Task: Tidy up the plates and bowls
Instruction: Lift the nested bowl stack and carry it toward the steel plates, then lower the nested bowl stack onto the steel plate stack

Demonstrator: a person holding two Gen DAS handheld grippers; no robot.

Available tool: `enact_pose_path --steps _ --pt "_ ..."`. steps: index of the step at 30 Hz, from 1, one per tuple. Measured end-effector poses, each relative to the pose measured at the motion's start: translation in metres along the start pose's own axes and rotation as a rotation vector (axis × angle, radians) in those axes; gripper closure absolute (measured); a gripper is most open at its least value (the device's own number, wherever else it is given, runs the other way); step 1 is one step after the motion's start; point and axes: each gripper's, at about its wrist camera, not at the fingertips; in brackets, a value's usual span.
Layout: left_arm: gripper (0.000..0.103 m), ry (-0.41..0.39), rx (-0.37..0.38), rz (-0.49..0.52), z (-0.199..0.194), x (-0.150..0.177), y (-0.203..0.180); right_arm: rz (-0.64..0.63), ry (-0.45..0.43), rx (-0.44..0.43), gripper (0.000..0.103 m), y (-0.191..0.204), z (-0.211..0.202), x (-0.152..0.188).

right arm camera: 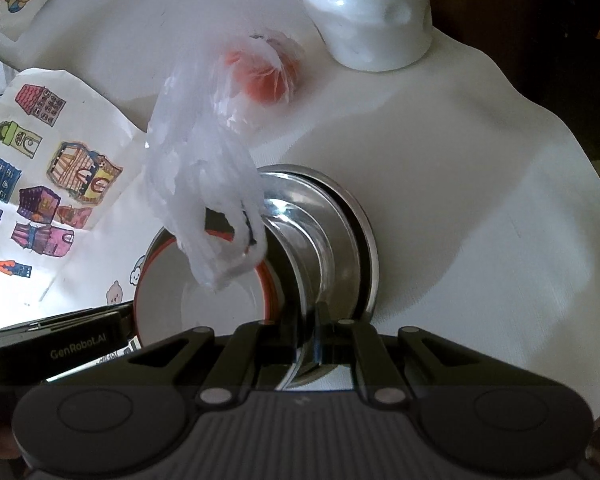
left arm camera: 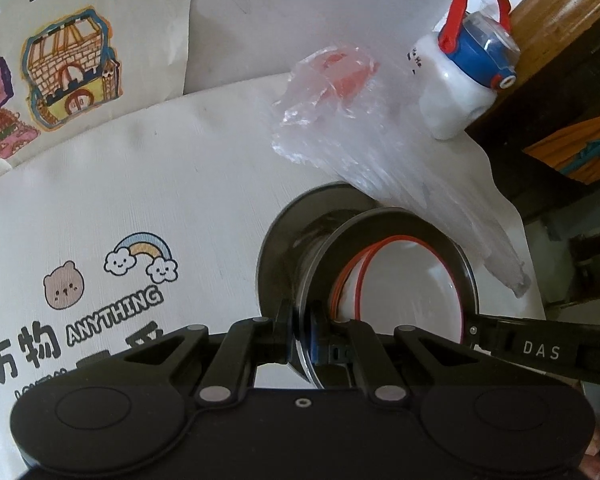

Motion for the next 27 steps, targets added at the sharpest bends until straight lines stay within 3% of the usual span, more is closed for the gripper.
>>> enact_pose_path --steps 27 --pt "0.097 0.009 0.007 -0.010 0.011 -0.012 0.013 -0.004 0.009 0.019 0.094 0.008 0.014 -0.014"
Point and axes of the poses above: each gripper's, at about its wrist camera, not at the fingertips, and z roughly the way its jaws point, y to its left, x to its underside, and after that the axes turned 7 degrees about y, right-handed
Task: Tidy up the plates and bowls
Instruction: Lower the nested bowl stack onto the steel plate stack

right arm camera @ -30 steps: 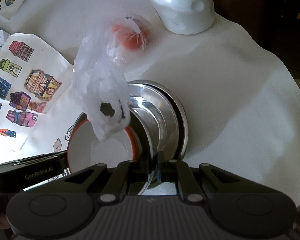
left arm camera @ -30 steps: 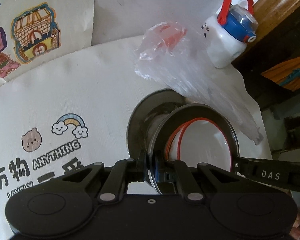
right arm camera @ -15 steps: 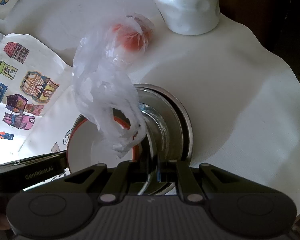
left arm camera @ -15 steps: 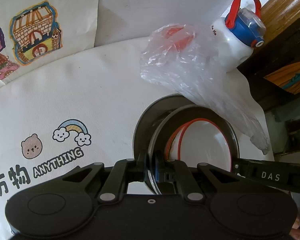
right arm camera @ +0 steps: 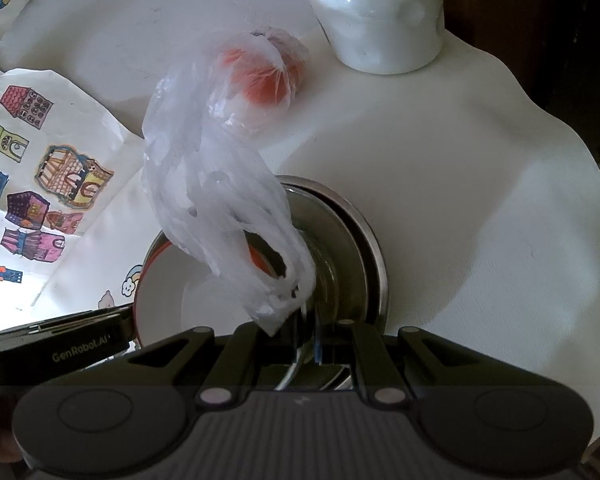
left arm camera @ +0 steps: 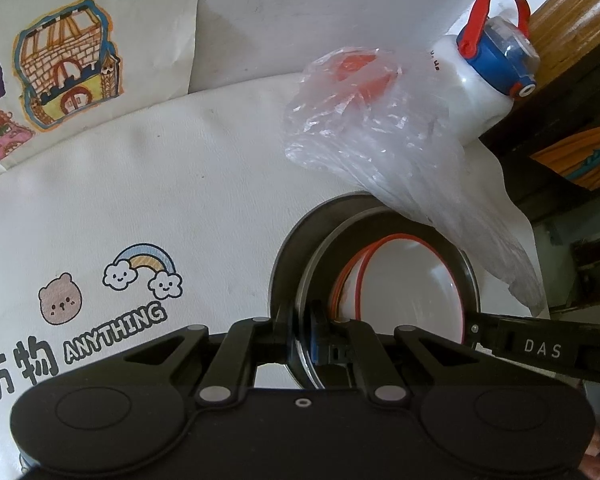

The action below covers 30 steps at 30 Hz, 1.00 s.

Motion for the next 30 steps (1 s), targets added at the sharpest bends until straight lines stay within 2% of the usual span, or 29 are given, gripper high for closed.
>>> enact_pose_path --steps 30 --pt "0.097 0.022 0.009 0.026 0.013 -0.005 -0.005 0.028 -0.007 0.016 0.094 -0.010 0.003 -0.001"
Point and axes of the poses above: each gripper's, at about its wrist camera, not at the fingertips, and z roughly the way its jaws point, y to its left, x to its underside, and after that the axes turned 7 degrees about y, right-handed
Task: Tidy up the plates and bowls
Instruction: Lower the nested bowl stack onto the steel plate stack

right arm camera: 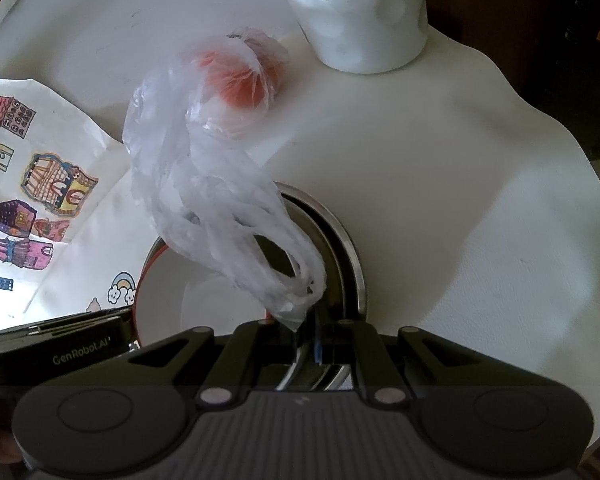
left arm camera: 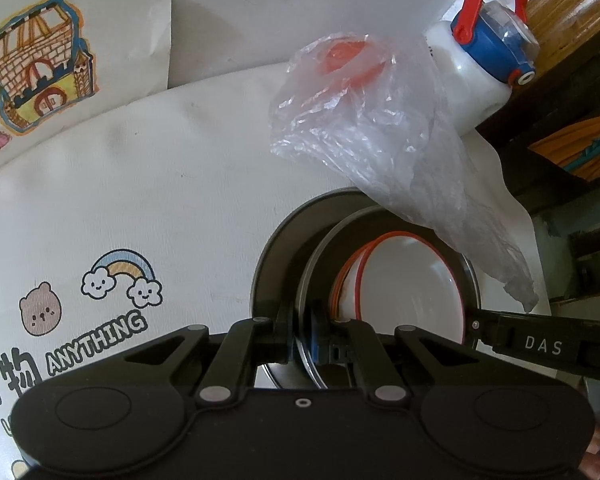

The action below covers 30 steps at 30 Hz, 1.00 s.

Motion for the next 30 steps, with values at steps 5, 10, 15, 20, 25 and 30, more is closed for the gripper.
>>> enact_pose_path --steps 5,10,15,20,25,30 --pt "0.097 -0.001 -0.001 0.000 -0.0004 0.0002 0.0002 0.001 -0.003 0.003 0.094 0.0002 -0.0002 0.0012" --pt "0.097 0.000 -0.002 0.001 -0.0004 0.0002 0.0002 0.001 -0.003 0.003 0.093 0.0006 -0.0003 0.0013" --pt "0.097 0.000 -0.002 0.001 -0.0004 0.0000 0.0003 0.001 -0.003 0.004 0.093 0.0008 -0.0003 0.0007" --pt "0.097 -0.001 -0.005 -0.002 -0.0007 -0.0001 0.0004 0.000 -0.003 0.006 0.092 0.0016 -0.0001 0.0014" --pt "0.097 0.000 -0.005 -0.002 -0.0010 0.0002 0.0004 -0.001 -0.005 0.006 0.092 0.0020 0.0001 0.0017" --pt "0.096 -0.003 -0.007 -0.001 -0.0022 0.0008 0.0004 -0.003 -0.006 0.009 0.092 0.0019 -0.0003 0.0019"
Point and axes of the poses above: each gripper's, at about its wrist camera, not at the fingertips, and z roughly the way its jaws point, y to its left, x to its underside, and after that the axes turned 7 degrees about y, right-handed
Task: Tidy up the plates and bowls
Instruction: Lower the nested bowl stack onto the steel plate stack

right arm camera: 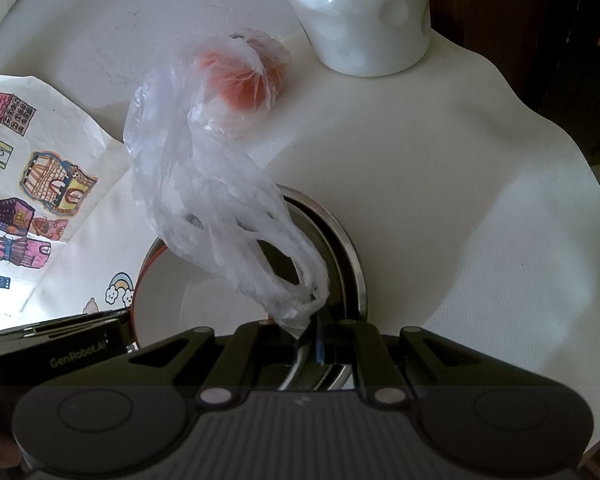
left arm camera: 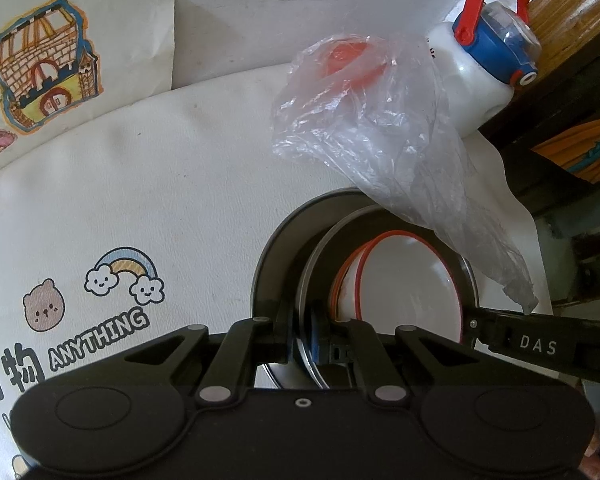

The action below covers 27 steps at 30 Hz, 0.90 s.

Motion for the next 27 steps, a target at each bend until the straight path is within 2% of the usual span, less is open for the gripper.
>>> enact_pose_path --steps 22,27 --pt "0.082 -0.022 -0.012 -0.004 -0.011 0.010 0.001 -0.028 -0.043 0.024 0.091 0.002 -0.005 0.002" --pt "0.077 -0.037 -0.019 -0.009 -0.017 0.012 0.002 -0.025 -0.054 0.030 0.085 0.001 -0.008 0.002"
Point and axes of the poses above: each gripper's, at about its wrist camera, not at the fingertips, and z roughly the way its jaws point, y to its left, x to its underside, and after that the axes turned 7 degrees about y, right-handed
